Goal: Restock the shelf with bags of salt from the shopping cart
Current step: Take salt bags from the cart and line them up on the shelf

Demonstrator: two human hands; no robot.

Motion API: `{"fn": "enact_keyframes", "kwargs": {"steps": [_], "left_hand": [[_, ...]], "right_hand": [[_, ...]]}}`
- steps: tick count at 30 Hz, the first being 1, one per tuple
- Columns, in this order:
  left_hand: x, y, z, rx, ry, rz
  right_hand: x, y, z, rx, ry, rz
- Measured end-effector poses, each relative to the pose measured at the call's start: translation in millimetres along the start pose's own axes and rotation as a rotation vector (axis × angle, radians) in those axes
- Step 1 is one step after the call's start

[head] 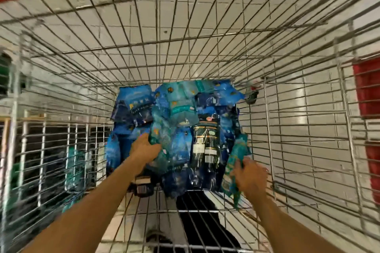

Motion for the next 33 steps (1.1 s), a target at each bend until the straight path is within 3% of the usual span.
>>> {"fn": "enact_keyframes", "kwargs": {"steps": [5, 10, 14, 17, 23, 27, 31, 33], "left_hand": [[-37.8, 6.8, 59.7, 0.117, 0.002, 0.104], [-78.7, 36.3, 136.2, 0.293, 0.054, 0.188], [-107.2, 55.7, 223.4, 0.426, 0.189, 0.504], [-127.7, 54.7, 295.0, 0.496, 0.249, 0.706], [-176.4, 7.7, 445.4, 0.628, 0.341, 1.274], [-193.3, -52.6, 526.2, 0.748, 0.548, 1.296], [-200.6, -120.2, 588.0, 0.723, 0.819, 1.287], [-199.5, -150.5, 619.1, 0.677, 0.961, 1.297]], "right_hand": [[-83.8, -33.6, 23.3, -0.124, -0.175, -0.425], [-170.7, -99.0, 102.0, -0.32, -0.241, -0.448], [-222.5, -146.4, 202.3, -0.492, -0.351, -0.56], [-243.7, -167.5, 284.7, -0.632, -0.274, -0.642], [-248.7, -170.4, 454.7, -1.002, -0.149, -0.528], [-234.8, -165.8, 549.0, -1.291, -0.221, -0.571], [-204.6, -149.7, 613.6, -1.349, -0.191, -0.646], [-186.4, -141.4, 640.9, -1.367, -0.293, -0.543]]}}
Point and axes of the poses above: each hand's wrist, its own z-axis away from the middle knuckle, its own x-axis out of the palm, y = z × x, the point moved 1 cm from there along -z, towards the middle knuckle, and after that the axes turned 9 degrees about x, right-handed, at the moved point
